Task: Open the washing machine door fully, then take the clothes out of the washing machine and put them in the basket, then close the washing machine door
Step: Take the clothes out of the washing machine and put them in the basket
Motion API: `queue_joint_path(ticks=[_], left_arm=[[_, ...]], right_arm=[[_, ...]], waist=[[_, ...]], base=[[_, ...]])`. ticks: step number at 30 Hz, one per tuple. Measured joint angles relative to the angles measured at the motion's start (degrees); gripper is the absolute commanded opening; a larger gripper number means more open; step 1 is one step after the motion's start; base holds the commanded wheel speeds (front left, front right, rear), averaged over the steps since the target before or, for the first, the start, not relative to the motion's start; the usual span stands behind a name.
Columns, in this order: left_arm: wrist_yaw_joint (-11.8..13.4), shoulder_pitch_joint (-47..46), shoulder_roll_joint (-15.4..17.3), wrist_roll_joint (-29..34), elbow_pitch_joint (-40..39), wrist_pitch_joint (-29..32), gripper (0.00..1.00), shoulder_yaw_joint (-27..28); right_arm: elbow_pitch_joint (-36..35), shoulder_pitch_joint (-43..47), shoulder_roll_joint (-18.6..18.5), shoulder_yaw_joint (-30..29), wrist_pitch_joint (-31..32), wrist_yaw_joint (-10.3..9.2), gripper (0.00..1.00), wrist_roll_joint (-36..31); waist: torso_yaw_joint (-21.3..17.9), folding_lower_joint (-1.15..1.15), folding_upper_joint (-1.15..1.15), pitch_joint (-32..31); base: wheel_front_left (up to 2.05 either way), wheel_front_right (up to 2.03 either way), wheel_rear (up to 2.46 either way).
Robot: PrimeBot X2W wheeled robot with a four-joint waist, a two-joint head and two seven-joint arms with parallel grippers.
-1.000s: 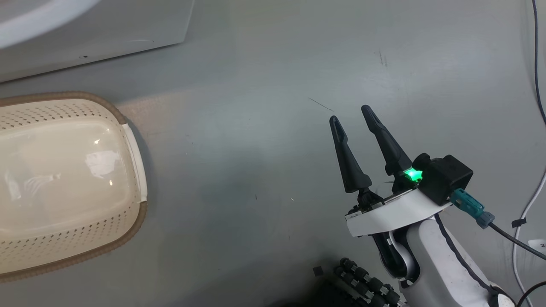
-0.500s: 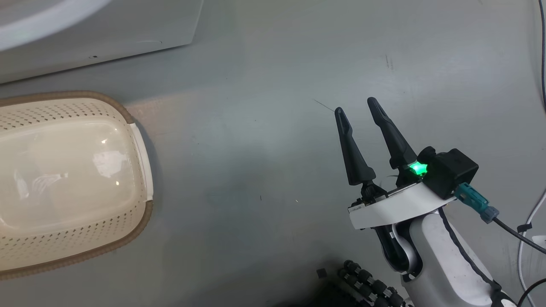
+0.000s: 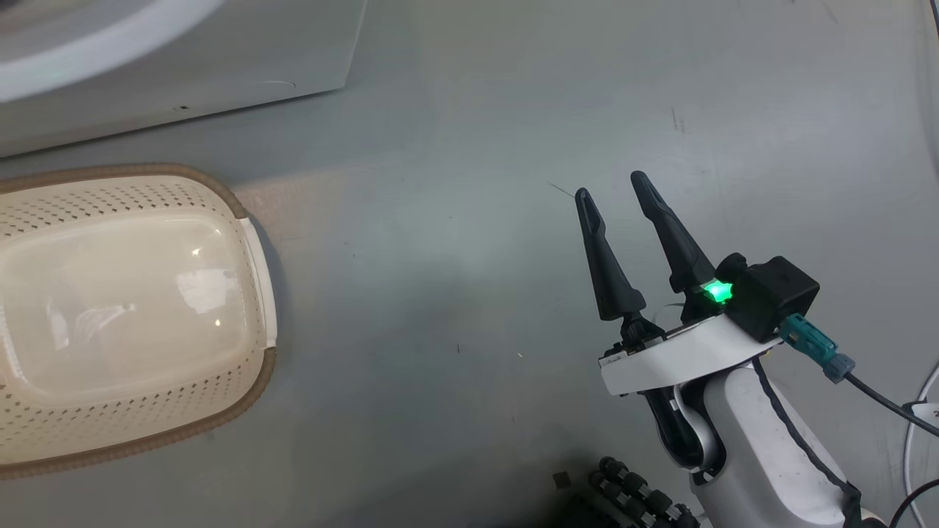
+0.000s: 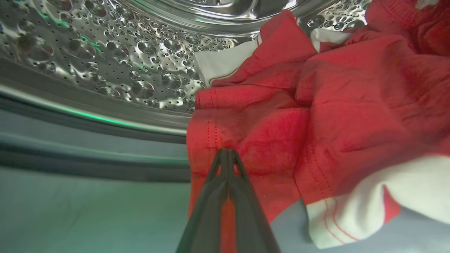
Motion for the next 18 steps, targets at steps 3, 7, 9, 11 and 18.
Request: queue_joint_path(ticks=[3, 7, 9, 11, 18], left_arm=[[-0.02, -0.05, -0.08, 0.00, 0.92, -0.42, 0.00, -0.29], [-0.19, -0.51, -0.13, 0.00, 1.58, -0.92, 0.00, -0.49], [-0.58, -0.65, -0.48, 0.00, 1.70, -1.90, 0.00, -0.67], [-0.81, -0.65, -1.63, 0.00, 2.13, -3.15, 0.00, -0.82], [-1.64, -0.34, -5.01, -0.24, 3.25, -7.97, 0.00, -1.21]], right_arm=[[0.19, 0.00, 0.00, -0.04, 0.00, 0.00, 1.00, -0.07], [0.21, 0.00, 0.00, -0.08, 0.00, 0.00, 1.00, -0.08], [0.31, 0.00, 0.01, -0.31, 0.00, 0.00, 1.00, -0.18], [0.49, 0.00, -0.01, -0.60, 0.00, 0.00, 1.00, -0.62], [1.22, -0.13, -0.01, -1.37, 0.00, 0.20, 1.00, -1.15]], waist=[[0.20, 0.00, 0.00, -0.53], [0.47, 0.00, 0.00, -0.94], [0.63, 0.00, 0.00, -1.13], [0.83, 0.00, 0.00, -1.46], [1.66, 0.00, 0.00, -3.63]], base=[[0.00, 0.00, 0.00], [0.00, 0.00, 0.00], [0.00, 0.00, 0.00], [0.00, 0.00, 0.00], [0.00, 0.00, 0.00]])
